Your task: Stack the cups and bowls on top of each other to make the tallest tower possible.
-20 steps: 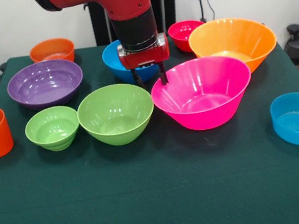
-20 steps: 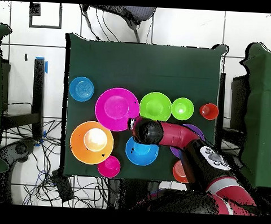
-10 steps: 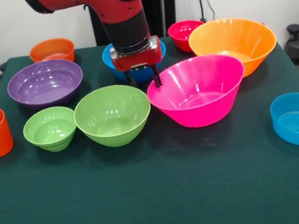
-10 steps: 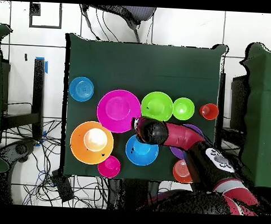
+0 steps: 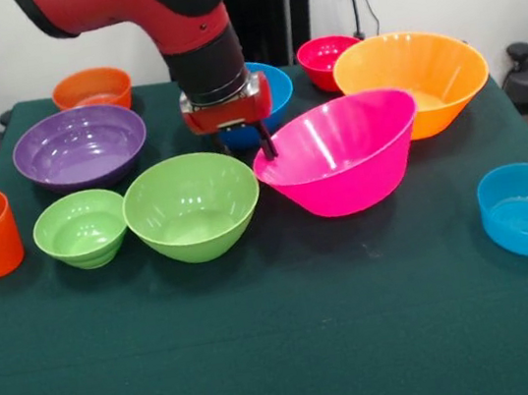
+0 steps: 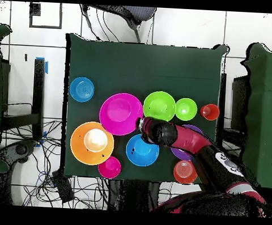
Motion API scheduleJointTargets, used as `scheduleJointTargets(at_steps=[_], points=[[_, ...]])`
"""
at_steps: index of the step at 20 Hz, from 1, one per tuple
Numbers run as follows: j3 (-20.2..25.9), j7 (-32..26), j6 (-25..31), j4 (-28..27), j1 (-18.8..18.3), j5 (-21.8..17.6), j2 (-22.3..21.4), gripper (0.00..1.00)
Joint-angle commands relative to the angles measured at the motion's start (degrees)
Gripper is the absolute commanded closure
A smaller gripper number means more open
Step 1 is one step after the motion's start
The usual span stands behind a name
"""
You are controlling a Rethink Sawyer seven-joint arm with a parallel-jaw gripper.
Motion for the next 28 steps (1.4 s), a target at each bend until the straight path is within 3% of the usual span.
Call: scheduleJointTargets(at_steps=[1,11,17,18,23,28], points=[[7.53,8.56,-3.08,3.17,-2.42,4.5,4.63,0.0],[15.39,13.84,-4.36,9.05,-6.58,13.76,7.7,0.0],[14.3,14.84,-7.4,9.75,-4.79,13.16,6.83,0.0],[13.8,14.75,-7.16,9.18,-4.21,12.27,6.53,1.0],[11.0,14.12,-4.84,7.81,-1.69,10.72,4.75,1.0],[1.93,12.29,-6.8,3.41,5.25,4.76,0.07,1.0]])
